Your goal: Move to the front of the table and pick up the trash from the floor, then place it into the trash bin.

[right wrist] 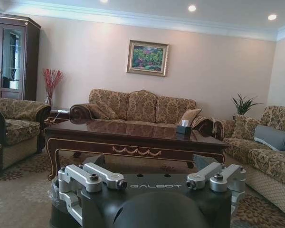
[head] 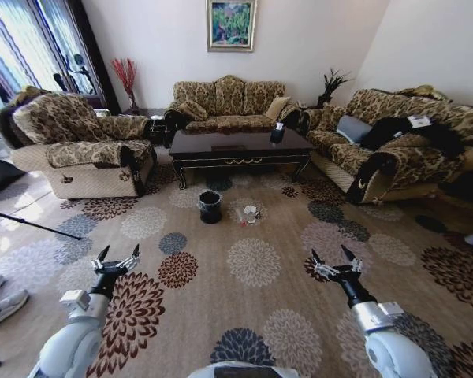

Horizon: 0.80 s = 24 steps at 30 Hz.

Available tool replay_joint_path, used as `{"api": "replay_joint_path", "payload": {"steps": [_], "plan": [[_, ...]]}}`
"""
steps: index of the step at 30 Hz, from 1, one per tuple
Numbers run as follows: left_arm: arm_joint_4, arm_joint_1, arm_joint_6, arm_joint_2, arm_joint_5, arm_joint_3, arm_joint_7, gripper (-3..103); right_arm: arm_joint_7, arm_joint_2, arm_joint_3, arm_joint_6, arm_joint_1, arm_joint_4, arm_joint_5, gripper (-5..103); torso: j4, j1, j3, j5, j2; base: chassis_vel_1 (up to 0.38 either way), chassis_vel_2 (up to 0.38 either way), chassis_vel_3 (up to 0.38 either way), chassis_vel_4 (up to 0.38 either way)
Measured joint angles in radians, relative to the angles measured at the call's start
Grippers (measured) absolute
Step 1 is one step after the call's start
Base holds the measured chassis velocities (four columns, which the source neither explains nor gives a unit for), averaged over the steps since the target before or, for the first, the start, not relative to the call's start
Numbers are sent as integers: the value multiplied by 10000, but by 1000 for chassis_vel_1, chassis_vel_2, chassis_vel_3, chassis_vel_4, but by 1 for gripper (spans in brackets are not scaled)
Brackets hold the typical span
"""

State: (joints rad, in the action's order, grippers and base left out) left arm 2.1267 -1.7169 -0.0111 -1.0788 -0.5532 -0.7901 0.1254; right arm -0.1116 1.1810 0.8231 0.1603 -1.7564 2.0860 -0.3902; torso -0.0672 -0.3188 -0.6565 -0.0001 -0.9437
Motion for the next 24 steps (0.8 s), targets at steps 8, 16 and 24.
{"api": "replay_joint_path", "payload": {"steps": [8, 16, 24], "plan": [[-186, 112, 66, 34, -34, 61, -54, 100, 82, 114, -98, 36, -50, -1, 55, 100, 0, 169, 223, 0, 391, 0, 0, 0, 0], [116, -173, 57, -101, 164, 106, -80, 100, 64, -46, -238, 40, 59, -113, 78, 100, 1, 333, 409, 2, 744, 0, 0, 0, 0], [286, -468, 182, -52, 222, 27, -118, 100, 64, 11, -272, 20, 172, -269, 96, 100, 0, 494, 628, 1, 1123, 0, 0, 0, 0]]}}
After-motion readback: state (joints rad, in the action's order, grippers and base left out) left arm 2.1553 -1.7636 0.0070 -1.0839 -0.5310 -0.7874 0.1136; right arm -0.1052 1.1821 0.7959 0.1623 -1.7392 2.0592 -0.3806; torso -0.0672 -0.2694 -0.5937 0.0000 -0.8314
